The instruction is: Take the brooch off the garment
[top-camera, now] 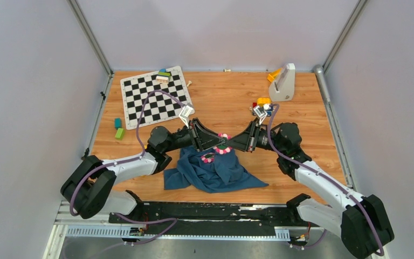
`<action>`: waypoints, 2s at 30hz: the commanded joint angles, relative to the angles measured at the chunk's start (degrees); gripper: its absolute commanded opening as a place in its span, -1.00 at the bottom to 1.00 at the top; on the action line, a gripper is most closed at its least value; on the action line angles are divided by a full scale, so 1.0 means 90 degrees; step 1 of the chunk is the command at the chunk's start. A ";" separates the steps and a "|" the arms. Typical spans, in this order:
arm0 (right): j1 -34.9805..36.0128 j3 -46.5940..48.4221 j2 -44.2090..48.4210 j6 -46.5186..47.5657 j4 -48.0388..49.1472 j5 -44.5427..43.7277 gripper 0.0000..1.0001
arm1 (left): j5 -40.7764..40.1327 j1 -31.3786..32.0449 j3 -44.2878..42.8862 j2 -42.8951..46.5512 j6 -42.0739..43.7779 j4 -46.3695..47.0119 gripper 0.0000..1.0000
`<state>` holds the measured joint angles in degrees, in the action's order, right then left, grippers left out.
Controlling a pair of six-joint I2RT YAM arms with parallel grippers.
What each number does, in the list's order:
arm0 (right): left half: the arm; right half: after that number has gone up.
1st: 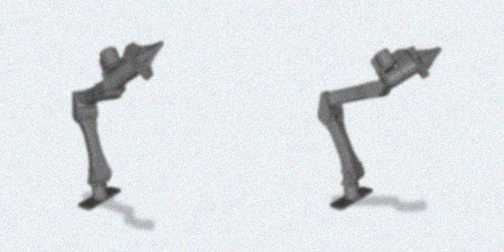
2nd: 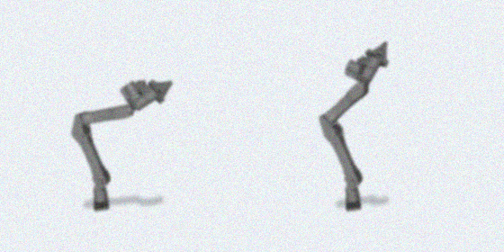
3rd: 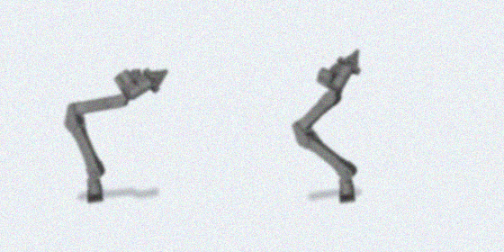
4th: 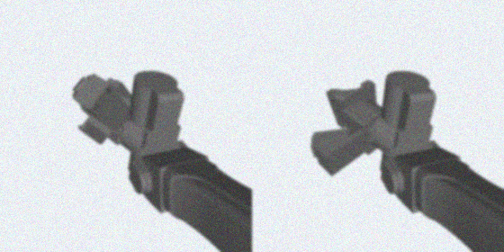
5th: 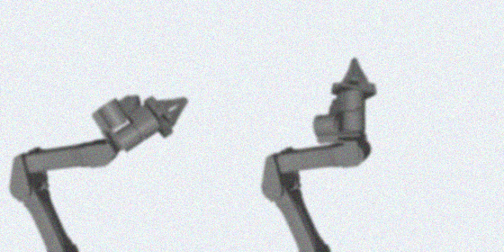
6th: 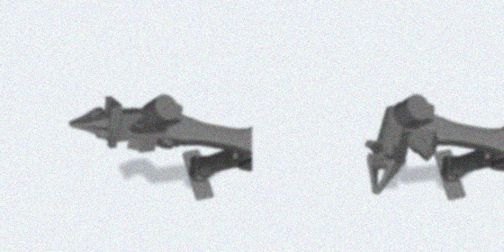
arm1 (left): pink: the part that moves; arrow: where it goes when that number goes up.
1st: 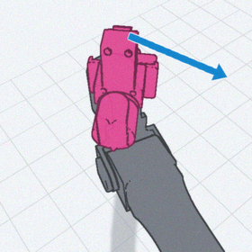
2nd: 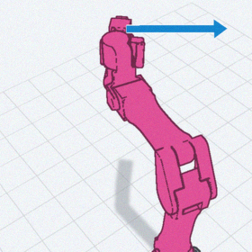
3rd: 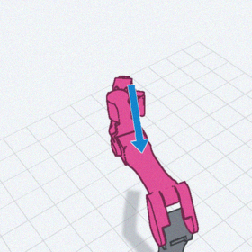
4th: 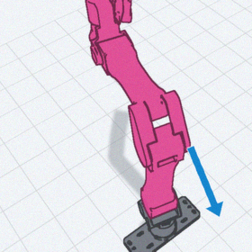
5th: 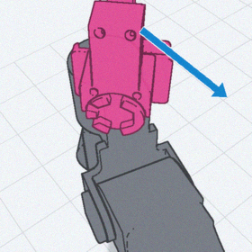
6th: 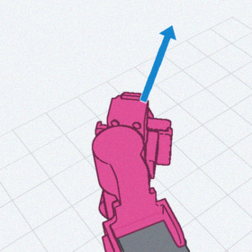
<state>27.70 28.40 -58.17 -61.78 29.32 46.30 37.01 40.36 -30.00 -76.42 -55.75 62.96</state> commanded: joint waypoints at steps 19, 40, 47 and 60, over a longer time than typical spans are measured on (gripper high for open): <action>0.0202 0.0078 0.0622 0.0628 -0.0290 -0.0613 -1.00 | 0.0346 -0.0019 -0.0126 0.0030 -0.0031 0.0301 -0.31; 0.0213 -0.0427 0.1119 0.0527 0.0109 -0.1350 -1.00 | 0.0004 -0.0019 -0.0130 0.0083 -0.0202 0.0187 -0.56; 0.0213 -0.0633 0.1366 0.0500 0.0130 -0.1640 -1.00 | -0.0091 -0.0018 -0.0123 0.0086 -0.0252 0.0123 -0.55; 0.0212 -0.0705 0.1427 0.0452 0.0232 -0.1597 -1.00 | -0.0029 -0.0011 -0.0146 0.0071 -0.0239 0.0153 -0.82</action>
<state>30.37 22.22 -46.76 -56.90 27.75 34.87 36.86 41.21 -30.20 -76.90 -59.18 62.98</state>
